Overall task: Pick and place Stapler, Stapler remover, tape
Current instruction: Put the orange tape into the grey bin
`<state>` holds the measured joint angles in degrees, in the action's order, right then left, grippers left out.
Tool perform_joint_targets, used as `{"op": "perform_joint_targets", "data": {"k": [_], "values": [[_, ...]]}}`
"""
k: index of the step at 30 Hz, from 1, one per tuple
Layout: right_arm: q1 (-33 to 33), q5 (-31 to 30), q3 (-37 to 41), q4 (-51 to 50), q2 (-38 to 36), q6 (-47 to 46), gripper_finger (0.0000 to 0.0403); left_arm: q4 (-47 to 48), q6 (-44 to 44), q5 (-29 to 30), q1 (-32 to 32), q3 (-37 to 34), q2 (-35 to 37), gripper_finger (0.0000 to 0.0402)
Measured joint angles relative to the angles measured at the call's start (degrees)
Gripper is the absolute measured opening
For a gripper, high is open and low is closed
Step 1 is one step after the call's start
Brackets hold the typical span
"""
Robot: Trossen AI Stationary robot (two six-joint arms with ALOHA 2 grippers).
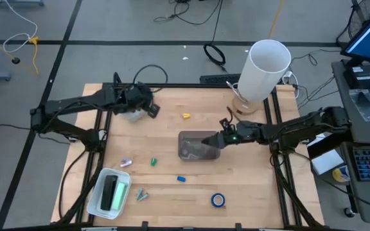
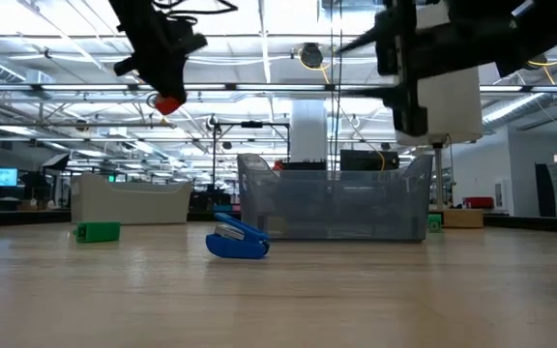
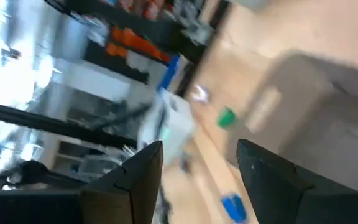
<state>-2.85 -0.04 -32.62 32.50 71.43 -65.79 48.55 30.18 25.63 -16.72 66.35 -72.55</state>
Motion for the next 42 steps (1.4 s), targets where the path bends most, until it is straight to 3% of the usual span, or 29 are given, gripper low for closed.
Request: {"op": "perform_joint_targets", "data": {"k": [10,20,30,42], "values": [[-1.74,-1.66,-0.11,5.87,-0.18,1.79,0.0199,3.33,-16.20,4.28,-13.85,0.11,-6.04,0.0039],[-2.51,-3.18,-0.11,7.42,-0.14,1.60,0.0199,2.92,-22.59,-7.99,-25.89,0.16,-16.94,0.0039],[-2.51,-3.20,-0.11,7.56,-0.14,1.55,0.0199,5.23,-22.50,-10.55,-28.97,0.13,-24.96,0.0039],[-2.49,-3.36,-0.11,7.56,-0.14,1.52,0.0199,5.35,-22.23,-13.20,-28.29,0.13,-25.87,0.0039]]}}
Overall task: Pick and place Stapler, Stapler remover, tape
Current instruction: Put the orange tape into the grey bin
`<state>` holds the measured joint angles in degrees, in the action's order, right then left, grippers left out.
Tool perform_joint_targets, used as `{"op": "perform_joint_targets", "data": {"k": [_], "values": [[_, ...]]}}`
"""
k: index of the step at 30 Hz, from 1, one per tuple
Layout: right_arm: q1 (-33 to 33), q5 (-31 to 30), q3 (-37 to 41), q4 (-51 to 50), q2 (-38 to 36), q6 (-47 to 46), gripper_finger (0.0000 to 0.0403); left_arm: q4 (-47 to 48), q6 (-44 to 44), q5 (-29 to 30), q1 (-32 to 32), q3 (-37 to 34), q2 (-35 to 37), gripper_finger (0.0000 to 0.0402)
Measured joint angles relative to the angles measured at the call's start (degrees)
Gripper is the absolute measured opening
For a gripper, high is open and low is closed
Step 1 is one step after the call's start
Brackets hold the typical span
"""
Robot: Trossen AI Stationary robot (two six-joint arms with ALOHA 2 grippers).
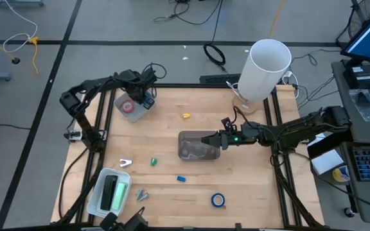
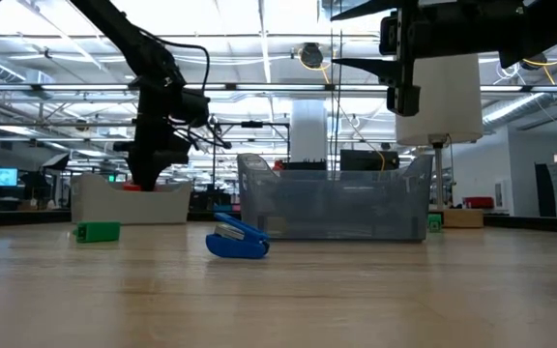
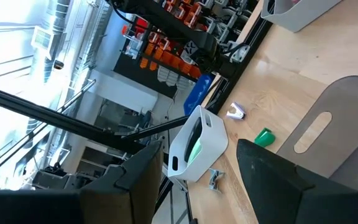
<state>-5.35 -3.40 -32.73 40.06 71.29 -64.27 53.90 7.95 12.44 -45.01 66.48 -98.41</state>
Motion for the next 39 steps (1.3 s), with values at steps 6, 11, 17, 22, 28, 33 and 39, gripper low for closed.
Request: {"op": "perform_joint_targets", "data": {"k": [6,11,17,22,28,33,39], "values": [[-0.02,0.13,0.00,-0.01,0.00,0.11,0.0199,-0.37,-0.32,0.07,-0.17,0.00,0.00,0.0039],[-0.02,0.28,-0.02,-0.01,0.00,0.37,0.0199,-0.58,-0.56,-0.01,-0.78,-0.70,0.02,0.0039],[-0.02,0.44,-0.02,-0.01,0.02,0.59,0.0199,-1.29,-0.35,0.00,-0.76,-3.75,0.02,0.0039],[-0.02,0.51,-0.04,-0.01,0.02,0.57,0.0199,-1.59,-1.01,0.01,-0.76,-5.30,0.02,0.0049],[-0.02,0.61,-0.04,-0.01,0.02,0.52,0.0199,-3.65,-1.40,0.60,-0.76,-5.64,0.02,0.0092],[-0.02,0.63,-0.04,0.00,0.04,0.48,0.0199,-4.47,-1.66,0.58,-0.76,-5.64,0.02,0.0138],[-0.02,0.63,-0.05,0.00,0.04,0.48,0.0199,-3.44,-1.63,-0.48,-0.76,-4.34,0.02,0.0193]]}}
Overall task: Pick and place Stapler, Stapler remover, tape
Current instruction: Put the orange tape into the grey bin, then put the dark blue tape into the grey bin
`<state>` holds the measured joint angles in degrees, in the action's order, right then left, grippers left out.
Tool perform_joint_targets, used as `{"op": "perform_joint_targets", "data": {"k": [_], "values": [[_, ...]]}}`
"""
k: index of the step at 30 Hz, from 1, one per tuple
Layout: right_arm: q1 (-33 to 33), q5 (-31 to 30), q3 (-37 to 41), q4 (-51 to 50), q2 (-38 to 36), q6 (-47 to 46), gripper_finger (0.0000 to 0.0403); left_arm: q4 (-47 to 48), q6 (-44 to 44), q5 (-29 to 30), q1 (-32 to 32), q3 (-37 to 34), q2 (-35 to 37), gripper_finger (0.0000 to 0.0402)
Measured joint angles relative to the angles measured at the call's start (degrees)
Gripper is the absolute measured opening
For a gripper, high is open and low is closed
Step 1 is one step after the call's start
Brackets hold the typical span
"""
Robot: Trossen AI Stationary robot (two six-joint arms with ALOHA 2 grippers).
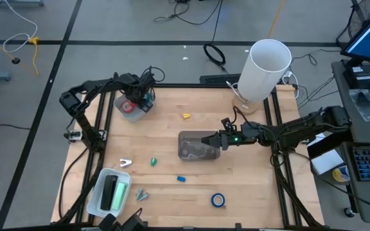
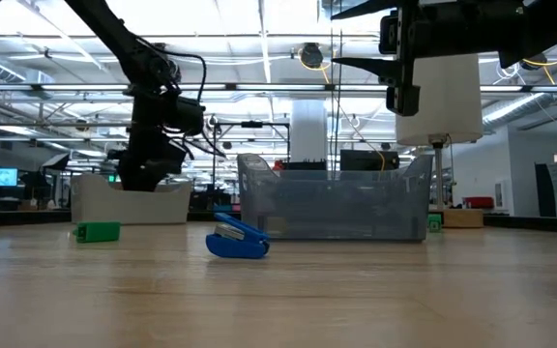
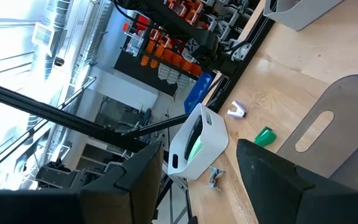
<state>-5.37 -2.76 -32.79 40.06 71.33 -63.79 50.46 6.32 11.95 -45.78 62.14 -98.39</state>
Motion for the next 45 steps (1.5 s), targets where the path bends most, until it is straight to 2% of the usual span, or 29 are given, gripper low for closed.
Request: {"op": "perform_joint_targets", "data": {"k": [3,9,14,17,20,24,28,31,36,40,45], "values": [[0.01,1.04,-0.01,0.01,0.00,0.16,0.0199,2.24,0.52,-1.91,0.03,2.57,0.00,0.0210],[0.02,8.30,-0.01,0.01,0.00,1.61,0.0199,7.11,3.42,-2.20,1.90,9.50,1.23,0.0220],[0.02,16.14,-0.01,0.26,0.00,1.20,0.0199,7.10,6.78,-4.12,5.52,11.98,5.95,0.0216],[0.02,19.95,-0.01,0.51,0.00,-1.97,0.0199,6.81,8.69,-7.53,8.21,12.23,9.81,0.0216],[0.00,22.98,-0.01,0.45,0.00,-6.30,0.0199,6.27,10.69,-10.16,11.87,12.23,13.47,0.0216],[0.00,26.00,-0.01,0.35,0.00,-10.07,0.0199,5.65,14.00,-10.46,17.78,12.23,17.52,0.0216],[0.00,32.65,-0.01,0.01,0.00,-7.97,0.0199,2.19,17.16,-10.37,24.66,12.21,20.34,0.0216],[-0.24,35.88,-0.03,-1.61,0.00,-7.66,0.0199,-3.93,18.38,-10.16,30.61,12.23,21.38,0.0216],[-2.91,36.00,-0.05,-7.45,-0.05,-5.50,0.0199,-13.49,18.55,-7.09,40.21,12.19,21.75,0.0216],[-6.04,35.48,-0.05,-16.30,-1.60,-2.17,0.0199,-20.08,19.81,-0.69,47.39,10.18,21.75,0.0216],[-11.31,29.52,-0.05,-29.24,-4.85,0.47,0.0199,-29.28,24.16,7.53,54.37,3.92,21.70,0.0216]]}}
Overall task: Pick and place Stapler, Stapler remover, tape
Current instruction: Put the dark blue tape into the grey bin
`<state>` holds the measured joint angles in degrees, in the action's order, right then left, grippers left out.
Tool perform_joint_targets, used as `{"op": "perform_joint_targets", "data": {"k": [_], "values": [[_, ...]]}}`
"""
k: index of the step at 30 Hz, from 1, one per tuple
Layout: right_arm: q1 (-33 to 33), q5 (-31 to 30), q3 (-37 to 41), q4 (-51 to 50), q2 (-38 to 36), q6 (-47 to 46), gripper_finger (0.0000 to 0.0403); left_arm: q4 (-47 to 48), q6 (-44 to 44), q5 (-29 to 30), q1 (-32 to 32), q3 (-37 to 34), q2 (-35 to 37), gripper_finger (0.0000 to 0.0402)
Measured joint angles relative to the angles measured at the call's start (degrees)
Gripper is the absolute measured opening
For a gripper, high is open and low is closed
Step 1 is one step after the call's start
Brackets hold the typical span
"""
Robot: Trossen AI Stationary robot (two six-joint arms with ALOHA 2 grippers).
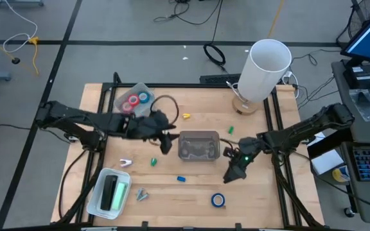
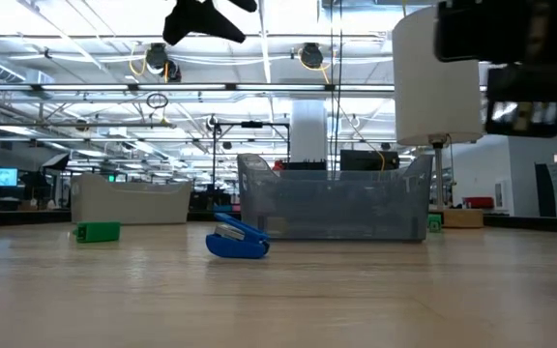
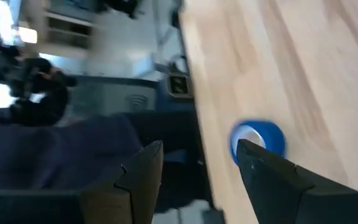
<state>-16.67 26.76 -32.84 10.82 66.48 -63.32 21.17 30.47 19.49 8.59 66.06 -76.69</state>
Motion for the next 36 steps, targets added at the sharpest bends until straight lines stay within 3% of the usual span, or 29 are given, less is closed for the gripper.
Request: {"op": "perform_joint_targets", "data": {"k": [7,13,16,26,36], "values": [[-8.40,-6.14,-0.24,-10.94,-1.57,-0.70,0.0199,-9.16,1.59,0.24,3.46,-7.97,0.12,0.0216],[-14.09,-11.45,-3.98,-21.56,0.13,-3.03,0.0199,-12.39,2.47,0.02,2.40,-14.86,3.98,0.0216],[-15.46,-13.90,-7.13,-23.97,1.98,-3.61,0.0199,-15.93,1.04,-2.86,1.05,-18.22,6.95,0.0216],[-15.69,-16.27,-17.97,-30.44,13.84,-7.59,0.0199,-15.10,-7.09,-10.73,-3.99,-23.92,17.95,0.0216],[-15.69,-16.54,-26.61,-30.81,26.83,-13.60,0.0199,-13.72,-15.67,-19.42,-9.30,-23.95,22.45,0.0216]]}}
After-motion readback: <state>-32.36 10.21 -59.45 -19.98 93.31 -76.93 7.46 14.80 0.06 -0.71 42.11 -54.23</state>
